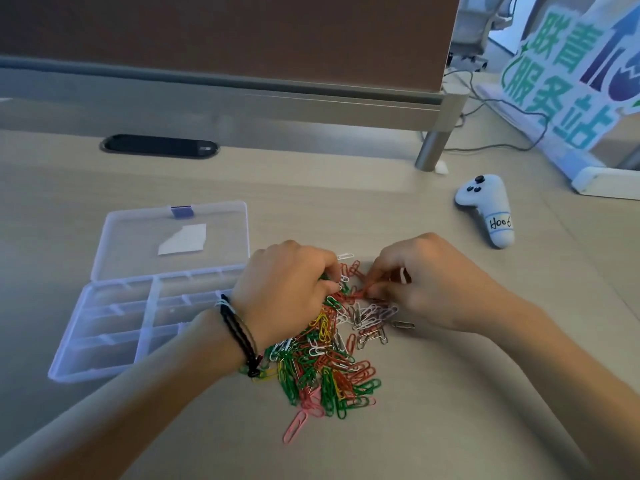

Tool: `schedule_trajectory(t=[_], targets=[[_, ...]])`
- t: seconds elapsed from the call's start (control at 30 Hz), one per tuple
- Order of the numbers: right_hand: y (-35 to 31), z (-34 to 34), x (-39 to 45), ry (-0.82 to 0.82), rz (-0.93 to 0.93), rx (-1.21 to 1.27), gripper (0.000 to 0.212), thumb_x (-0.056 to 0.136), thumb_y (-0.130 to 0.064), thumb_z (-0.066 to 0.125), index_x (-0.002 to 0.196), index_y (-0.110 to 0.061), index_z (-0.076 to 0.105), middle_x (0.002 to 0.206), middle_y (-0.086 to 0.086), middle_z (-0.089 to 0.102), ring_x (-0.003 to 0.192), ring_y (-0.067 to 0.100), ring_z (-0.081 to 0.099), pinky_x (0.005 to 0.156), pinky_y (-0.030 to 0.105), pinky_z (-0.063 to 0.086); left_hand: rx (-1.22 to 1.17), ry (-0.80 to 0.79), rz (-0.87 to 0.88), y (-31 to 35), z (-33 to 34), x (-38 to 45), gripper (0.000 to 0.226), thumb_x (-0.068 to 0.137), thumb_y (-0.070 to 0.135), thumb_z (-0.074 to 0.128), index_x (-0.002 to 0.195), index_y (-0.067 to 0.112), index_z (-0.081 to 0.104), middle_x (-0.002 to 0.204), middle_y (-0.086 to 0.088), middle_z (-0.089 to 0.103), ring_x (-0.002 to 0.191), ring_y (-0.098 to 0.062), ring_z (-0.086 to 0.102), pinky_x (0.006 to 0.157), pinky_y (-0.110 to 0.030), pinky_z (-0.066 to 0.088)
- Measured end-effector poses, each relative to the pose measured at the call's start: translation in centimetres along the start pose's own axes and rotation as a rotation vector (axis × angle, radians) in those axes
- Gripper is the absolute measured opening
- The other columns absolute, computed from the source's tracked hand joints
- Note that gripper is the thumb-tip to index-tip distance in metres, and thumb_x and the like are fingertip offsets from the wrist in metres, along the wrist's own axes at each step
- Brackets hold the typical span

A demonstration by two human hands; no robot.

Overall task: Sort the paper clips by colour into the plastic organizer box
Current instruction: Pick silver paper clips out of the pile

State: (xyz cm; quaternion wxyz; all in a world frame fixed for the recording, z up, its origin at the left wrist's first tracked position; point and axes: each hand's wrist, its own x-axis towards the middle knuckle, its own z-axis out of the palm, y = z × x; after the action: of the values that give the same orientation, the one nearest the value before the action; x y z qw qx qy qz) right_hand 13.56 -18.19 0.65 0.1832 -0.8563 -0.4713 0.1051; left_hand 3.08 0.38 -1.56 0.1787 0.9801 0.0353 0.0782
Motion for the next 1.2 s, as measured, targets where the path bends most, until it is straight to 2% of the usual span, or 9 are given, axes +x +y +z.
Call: schedule_trajectory(t=[0.13,0.23,0.5,0.63,0.73,0.83,0.97,1.1,1.2], targets=[[0.1,-0.2,0.3,0.067,0.026,-0.001,0.01,0.082,-0.026,0.073,0.086,-0.034,0.077,0.072,-0.023,0.063,0.071,0.002,0.057,0.071,0.032,0.05,0.061,0.007,0.03,-0.1,0.0,0.4,0.012,0.095,0.041,0.057,0.092,0.033,0.065,0.065,0.012,0.055,0.073,-0.011,0.057,0.065,-0.031,0.045],[-0.4,0.8,1.4,0.146,0.046,0.017,0.007,0.083,-0.026,0.074,0.087,-0.03,0.077,0.08,-0.016,0.068,0.073,0.004,0.057,0.073,0.034,0.051,-0.065,0.021,0.023,-1.0,-0.7,0.6,0.011,0.096,0.033,0.054,0.087,0.031,0.059,0.052,0.012,0.051,0.057,-0.003,0.052,0.056,-0.029,0.041],[-1.6,2.7,3.7,0.162,0.009,-0.159,0.015,0.082,-0.039,0.072,0.082,-0.024,0.07,0.085,-0.007,0.066,0.086,0.019,0.061,0.075,0.036,0.049,-0.793,-0.109,-0.299,-2.4,-2.7,2.0,0.045,0.104,0.038,0.041,0.062,0.02,0.037,0.052,0.005,0.028,0.043,-0.01,0.022,0.042,-0.023,0.023],[-1.5,2.1,3.8,0.09,-0.054,-0.223,0.011,0.082,-0.032,0.071,0.078,-0.024,0.065,0.079,-0.008,0.062,0.083,0.016,0.054,0.072,0.036,0.048,-1.356,-0.34,-0.4,-2.9,-2.9,2.4,0.036,0.101,0.035,0.047,0.07,0.016,0.043,0.055,0.003,0.029,0.042,-0.008,0.022,0.04,-0.02,0.012],[-0.8,0.4,3.4,0.028,0.101,-0.018,0.014,0.081,-0.032,0.076,0.076,-0.025,0.066,0.072,-0.009,0.066,0.072,0.007,0.058,0.067,0.025,0.046,-1.555,-0.421,-0.412,-3.1,-3.0,3.2,0.022,0.101,0.021,0.043,0.088,0.008,0.055,0.061,0.001,0.04,0.043,-0.004,0.026,0.039,-0.017,0.014],[-0.3,-1.3,2.9,-0.01,0.179,0.174,0.013,0.08,-0.012,0.074,0.079,-0.024,0.072,0.066,-0.01,0.071,0.064,0.002,0.063,0.062,0.017,0.046,-1.322,-0.361,-0.391,-3.0,-2.6,4.6,0.022,0.102,0.009,0.044,0.109,0.005,0.065,0.062,-0.001,0.047,0.045,-0.007,0.031,0.039,-0.018,0.022],[0.4,-2.1,2.6,-0.044,0.165,0.171,0.032,0.081,-0.005,0.059,0.09,-0.03,0.079,0.071,-0.004,0.072,0.069,0.017,0.065,0.068,0.033,0.053,-0.499,-0.158,-0.165,-1.8,-1.5,6.4,0.013,0.092,0.031,0.064,0.085,0.024,0.072,0.052,0.009,0.057,0.049,-0.01,0.049,0.054,-0.023,0.039],[1.3,-2.2,2.3,-0.012,0.238,0.552,0.023,0.085,0.002,0.061,0.083,-0.015,0.076,0.067,0.004,0.068,0.061,0.014,0.056,0.061,0.026,0.045,0.04,-0.127,-0.007,-0.6,-0.5,6.6,0.021,0.089,0.051,0.064,0.098,0.033,0.066,0.09,0.012,0.068,0.083,-0.01,0.062,0.071,-0.029,0.047],[2.1,-2.1,1.5,-0.005,0.288,0.825,0.017,0.092,0.002,0.059,0.083,-0.006,0.071,0.07,0.008,0.062,0.065,0.016,0.05,0.061,0.024,0.04,0.326,-0.096,0.159,-0.4,0.0,6.8,0.013,0.097,0.039,0.055,0.102,0.028,0.061,0.091,0.005,0.066,0.081,-0.017,0.06,0.066,-0.032,0.042]])
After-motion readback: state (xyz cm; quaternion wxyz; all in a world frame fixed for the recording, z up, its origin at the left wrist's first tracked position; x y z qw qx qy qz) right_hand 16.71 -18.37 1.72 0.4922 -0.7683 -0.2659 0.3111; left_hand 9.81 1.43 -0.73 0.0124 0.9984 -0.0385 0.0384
